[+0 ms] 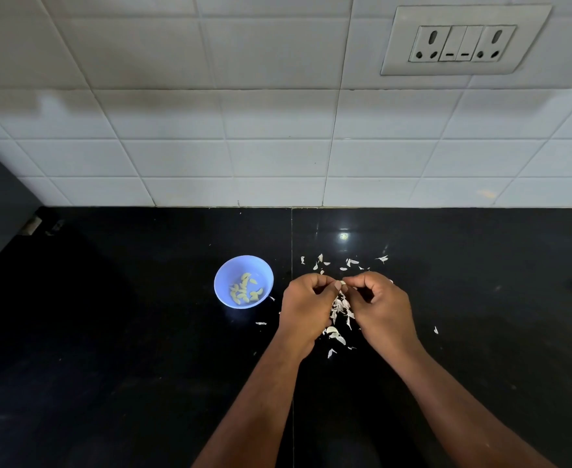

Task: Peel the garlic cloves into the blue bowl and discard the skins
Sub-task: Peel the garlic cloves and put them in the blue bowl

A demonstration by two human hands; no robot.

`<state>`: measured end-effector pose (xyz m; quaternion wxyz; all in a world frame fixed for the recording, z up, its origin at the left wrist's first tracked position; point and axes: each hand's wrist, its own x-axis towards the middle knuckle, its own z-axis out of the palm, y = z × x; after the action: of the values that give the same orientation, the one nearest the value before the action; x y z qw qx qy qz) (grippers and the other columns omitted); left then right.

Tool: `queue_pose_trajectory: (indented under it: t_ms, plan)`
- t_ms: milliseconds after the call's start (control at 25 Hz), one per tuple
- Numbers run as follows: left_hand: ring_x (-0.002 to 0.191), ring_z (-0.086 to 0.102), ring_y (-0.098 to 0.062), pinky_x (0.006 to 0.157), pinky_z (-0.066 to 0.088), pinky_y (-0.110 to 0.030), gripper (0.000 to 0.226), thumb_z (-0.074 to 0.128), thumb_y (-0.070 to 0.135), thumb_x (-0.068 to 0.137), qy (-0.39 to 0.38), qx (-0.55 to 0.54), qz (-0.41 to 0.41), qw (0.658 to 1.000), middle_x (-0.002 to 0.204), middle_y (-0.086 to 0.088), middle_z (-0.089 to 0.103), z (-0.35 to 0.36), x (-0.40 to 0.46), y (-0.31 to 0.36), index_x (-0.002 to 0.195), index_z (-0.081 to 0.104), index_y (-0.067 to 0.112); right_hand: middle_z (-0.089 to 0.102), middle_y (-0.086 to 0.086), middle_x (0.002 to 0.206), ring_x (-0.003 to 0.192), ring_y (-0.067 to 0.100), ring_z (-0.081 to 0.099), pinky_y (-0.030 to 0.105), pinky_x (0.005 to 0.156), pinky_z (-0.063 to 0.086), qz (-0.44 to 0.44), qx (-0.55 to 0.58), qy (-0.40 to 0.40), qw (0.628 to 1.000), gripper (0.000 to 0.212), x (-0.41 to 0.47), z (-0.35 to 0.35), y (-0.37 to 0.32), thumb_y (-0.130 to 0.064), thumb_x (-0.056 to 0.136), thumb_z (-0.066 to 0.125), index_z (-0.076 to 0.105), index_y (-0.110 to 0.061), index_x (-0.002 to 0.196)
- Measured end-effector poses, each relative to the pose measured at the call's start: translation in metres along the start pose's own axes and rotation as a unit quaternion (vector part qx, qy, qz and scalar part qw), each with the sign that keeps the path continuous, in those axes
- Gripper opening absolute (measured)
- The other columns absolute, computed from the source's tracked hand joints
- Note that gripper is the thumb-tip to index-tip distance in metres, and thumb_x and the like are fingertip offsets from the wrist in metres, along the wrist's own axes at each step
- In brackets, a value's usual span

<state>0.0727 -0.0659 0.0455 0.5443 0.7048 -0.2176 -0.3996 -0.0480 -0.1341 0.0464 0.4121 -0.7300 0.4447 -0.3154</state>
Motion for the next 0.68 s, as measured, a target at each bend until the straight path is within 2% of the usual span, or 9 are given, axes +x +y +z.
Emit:
queue_pose_trajectory:
  t_ms: [80, 200, 320, 400, 480, 520, 560, 680]
  plan:
    - [0.073, 0.068, -0.010, 0.070, 0.065, -0.047, 0.012, 0.072, 0.028, 0.096, 0.025, 0.014, -0.008, 1.000, 0.081, 0.005, 0.074, 0.004, 0.003, -0.003, 0.086, 0.077, 0.025, 0.073, -0.013, 0.089, 0.087, 0.002, 0.067, 0.014, 0.075, 0.049, -0.029, -0.033, -0.004, 0.999, 0.005, 0.001, 0.005, 0.002, -0.016, 0.093, 0.076, 0.078, -0.020, 0.093]
    - [0.068, 0.066, -0.010, 0.069, 0.066, -0.049, 0.009, 0.071, 0.033, 0.096, 0.069, 0.010, -0.034, 0.997, 0.082, 0.007, 0.072, 0.005, 0.005, -0.009, 0.091, 0.074, 0.026, 0.072, -0.008, 0.092, 0.085, 0.010, 0.067, 0.033, 0.078, 0.054, -0.051, -0.100, -0.040, 0.993, 0.004, 0.026, 0.006, 0.006, -0.016, 0.093, 0.074, 0.077, -0.018, 0.091]
    - [0.068, 0.063, -0.010, 0.069, 0.065, -0.052, 0.004, 0.066, 0.029, 0.099, 0.098, -0.017, -0.040, 0.994, 0.088, 0.007, 0.069, 0.004, 0.004, -0.016, 0.097, 0.069, 0.028, 0.070, -0.004, 0.095, 0.086, 0.017, 0.065, 0.035, 0.077, 0.053, -0.084, -0.215, -0.029, 0.973, 0.008, 0.065, 0.000, 0.007, -0.015, 0.094, 0.067, 0.074, -0.018, 0.091]
    - [0.071, 0.064, -0.011, 0.066, 0.066, -0.047, 0.009, 0.065, 0.028, 0.100, 0.112, -0.032, -0.035, 0.993, 0.094, 0.008, 0.067, 0.002, 0.003, -0.018, 0.108, 0.064, 0.031, 0.066, 0.002, 0.098, 0.092, 0.025, 0.067, 0.038, 0.077, 0.053, -0.092, -0.340, -0.072, 0.933, 0.012, 0.075, 0.004, 0.011, -0.009, 0.093, 0.061, 0.069, -0.016, 0.096]
    - [0.076, 0.066, -0.012, 0.058, 0.063, -0.037, 0.028, 0.065, 0.030, 0.100, 0.112, -0.048, -0.042, 0.992, 0.098, 0.009, 0.066, 0.001, 0.002, -0.017, 0.124, 0.056, 0.038, 0.064, 0.008, 0.110, 0.107, 0.033, 0.065, 0.041, 0.082, 0.053, -0.082, -0.464, -0.171, 0.865, 0.021, 0.072, 0.012, 0.017, -0.003, 0.090, 0.057, 0.066, -0.011, 0.107]
    - [0.077, 0.066, -0.012, 0.057, 0.062, -0.036, 0.029, 0.065, 0.031, 0.100, 0.111, -0.047, -0.045, 0.992, 0.100, 0.009, 0.066, 0.000, 0.003, -0.017, 0.128, 0.056, 0.037, 0.063, 0.009, 0.114, 0.111, 0.034, 0.063, 0.041, 0.084, 0.053, -0.081, -0.484, -0.201, 0.848, 0.025, 0.070, 0.013, 0.021, -0.002, 0.090, 0.056, 0.066, -0.009, 0.112]
    - [0.076, 0.066, -0.011, 0.059, 0.063, -0.038, 0.027, 0.065, 0.032, 0.101, 0.111, -0.046, -0.045, 0.992, 0.102, 0.010, 0.066, 0.000, 0.004, -0.017, 0.128, 0.060, 0.032, 0.063, 0.009, 0.114, 0.112, 0.034, 0.063, 0.041, 0.084, 0.053, -0.078, -0.482, -0.210, 0.847, 0.025, 0.073, 0.010, 0.023, -0.002, 0.090, 0.056, 0.067, -0.010, 0.111]
    - [0.076, 0.065, -0.009, 0.069, 0.064, -0.041, 0.022, 0.063, 0.032, 0.102, 0.101, -0.047, -0.049, 0.993, 0.102, 0.010, 0.067, -0.001, 0.003, -0.018, 0.123, 0.066, 0.029, 0.062, 0.004, 0.102, 0.099, 0.033, 0.066, 0.037, 0.074, 0.052, -0.060, -0.441, -0.172, 0.879, 0.020, 0.080, -0.003, 0.027, -0.004, 0.090, 0.057, 0.071, -0.016, 0.096]
